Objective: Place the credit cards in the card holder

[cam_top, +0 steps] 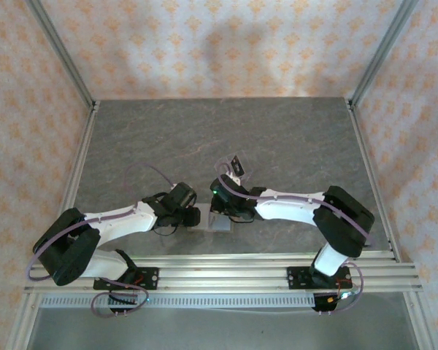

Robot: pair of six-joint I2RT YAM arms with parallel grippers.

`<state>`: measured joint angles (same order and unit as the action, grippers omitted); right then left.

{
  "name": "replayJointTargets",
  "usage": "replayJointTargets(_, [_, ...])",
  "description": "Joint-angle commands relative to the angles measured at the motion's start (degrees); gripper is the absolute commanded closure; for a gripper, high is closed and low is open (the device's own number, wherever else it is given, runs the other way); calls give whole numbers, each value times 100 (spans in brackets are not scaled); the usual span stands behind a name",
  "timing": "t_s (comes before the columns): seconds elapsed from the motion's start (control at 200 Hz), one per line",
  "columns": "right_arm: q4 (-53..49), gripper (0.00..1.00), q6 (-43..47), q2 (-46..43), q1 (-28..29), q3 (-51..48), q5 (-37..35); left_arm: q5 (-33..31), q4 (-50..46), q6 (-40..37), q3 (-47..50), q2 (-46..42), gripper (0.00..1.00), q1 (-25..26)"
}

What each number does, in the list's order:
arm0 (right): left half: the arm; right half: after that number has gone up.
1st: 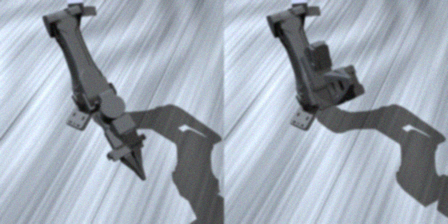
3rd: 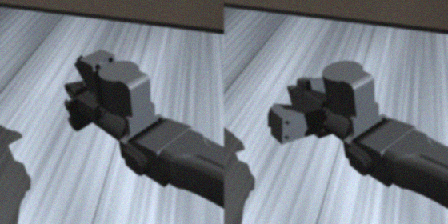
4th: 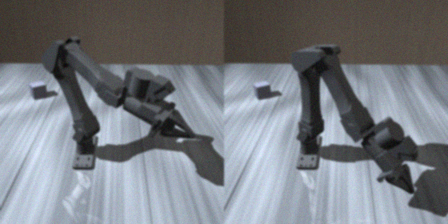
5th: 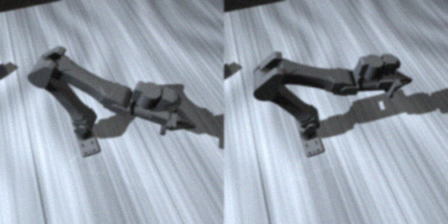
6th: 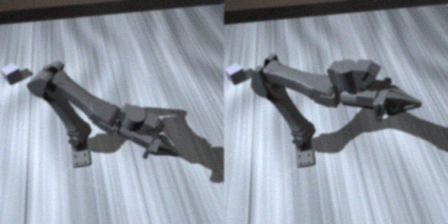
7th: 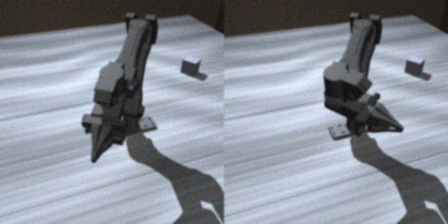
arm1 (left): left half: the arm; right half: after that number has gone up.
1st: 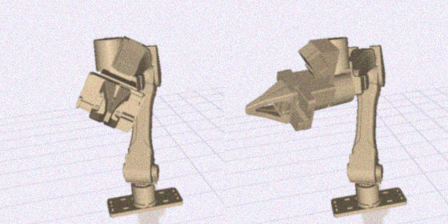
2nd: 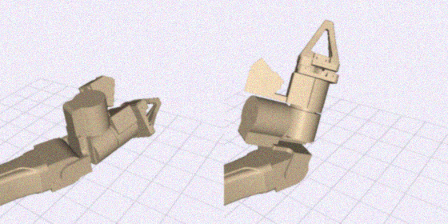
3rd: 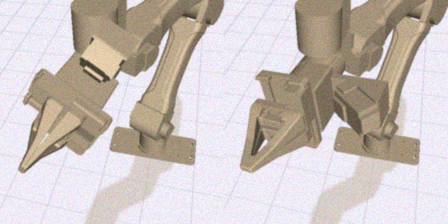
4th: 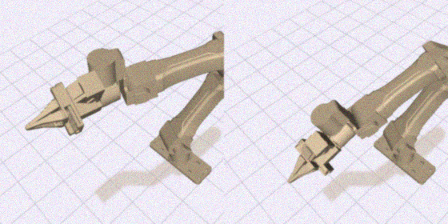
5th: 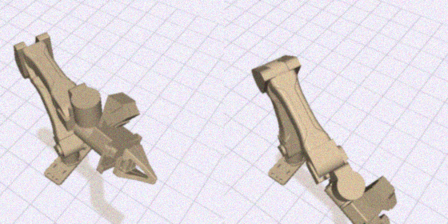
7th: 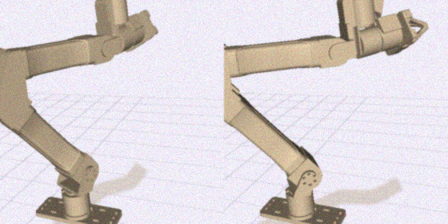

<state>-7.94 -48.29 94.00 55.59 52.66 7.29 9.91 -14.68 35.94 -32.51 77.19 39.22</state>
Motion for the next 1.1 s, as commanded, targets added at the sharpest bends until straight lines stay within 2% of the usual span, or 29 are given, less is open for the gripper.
replayJointTargets(0.0, [-90,92,-101,-143,74,-89,-73,-77,-56,-8,61,-37,60,-45])
replayJointTargets(0.15, [-172,100,-93,-181,96,-81,-91,-57,-79,-34,61,-53,60,-46])
replayJointTargets(0.475, [-144,100,96,-587,119,-276,-211,-77,-176,-87,192,-233,65,-46])
replayJointTargets(0.741, [836,100,134,-637,122,-709,-136,-55,-141,-73,239,-195,68,-46])
replayJointTargets(0.856, [1558,100,111,-704,127,-1041,-85,-60,-141,-67,254,-187,69,-46])
replayJointTargets(1.096, [2359,100,37,-1265,127,-1637,-201,-86,-204,-89,237,-164,71,-46])
